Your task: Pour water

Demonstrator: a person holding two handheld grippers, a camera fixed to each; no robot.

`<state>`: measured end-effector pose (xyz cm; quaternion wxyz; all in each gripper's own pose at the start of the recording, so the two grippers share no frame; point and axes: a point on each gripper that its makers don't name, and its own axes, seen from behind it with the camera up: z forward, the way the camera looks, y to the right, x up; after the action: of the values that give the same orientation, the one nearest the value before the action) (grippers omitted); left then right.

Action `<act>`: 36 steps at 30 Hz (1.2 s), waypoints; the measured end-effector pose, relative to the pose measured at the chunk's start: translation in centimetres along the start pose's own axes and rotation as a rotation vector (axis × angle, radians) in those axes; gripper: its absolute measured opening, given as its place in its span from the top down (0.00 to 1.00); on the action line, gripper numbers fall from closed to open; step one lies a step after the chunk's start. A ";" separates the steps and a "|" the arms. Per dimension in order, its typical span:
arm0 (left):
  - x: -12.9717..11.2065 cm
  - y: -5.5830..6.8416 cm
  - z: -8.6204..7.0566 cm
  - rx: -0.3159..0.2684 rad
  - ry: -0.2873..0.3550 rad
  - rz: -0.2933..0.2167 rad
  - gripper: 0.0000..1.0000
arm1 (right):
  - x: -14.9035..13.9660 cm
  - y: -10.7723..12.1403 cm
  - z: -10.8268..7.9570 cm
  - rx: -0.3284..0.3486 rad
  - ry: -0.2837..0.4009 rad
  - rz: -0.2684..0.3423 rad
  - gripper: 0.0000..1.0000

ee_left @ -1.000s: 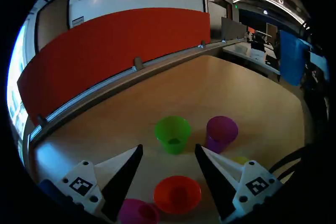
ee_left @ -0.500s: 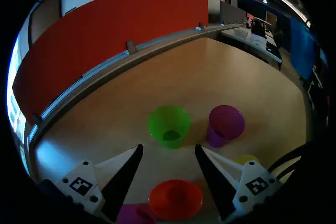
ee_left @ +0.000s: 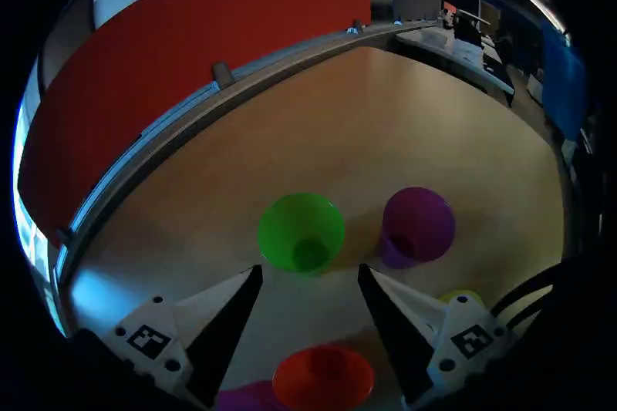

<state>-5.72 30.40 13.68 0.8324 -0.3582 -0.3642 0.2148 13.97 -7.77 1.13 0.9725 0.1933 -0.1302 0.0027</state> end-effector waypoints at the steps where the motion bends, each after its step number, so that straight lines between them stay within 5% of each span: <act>1: 0.0 0.0 0.1 0.001 -0.004 0.002 0.08 | 0.0 0.1 0.0 -0.001 0.000 0.001 0.09; 36: 1.1 -0.5 3.2 0.012 -0.084 0.044 0.08 | -1.0 1.1 0.1 -0.010 -0.008 0.020 0.09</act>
<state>-7.44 32.18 16.06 0.8137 -0.3516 -0.3895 0.2501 12.93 -6.74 1.43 0.9728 0.1872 -0.1360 0.0110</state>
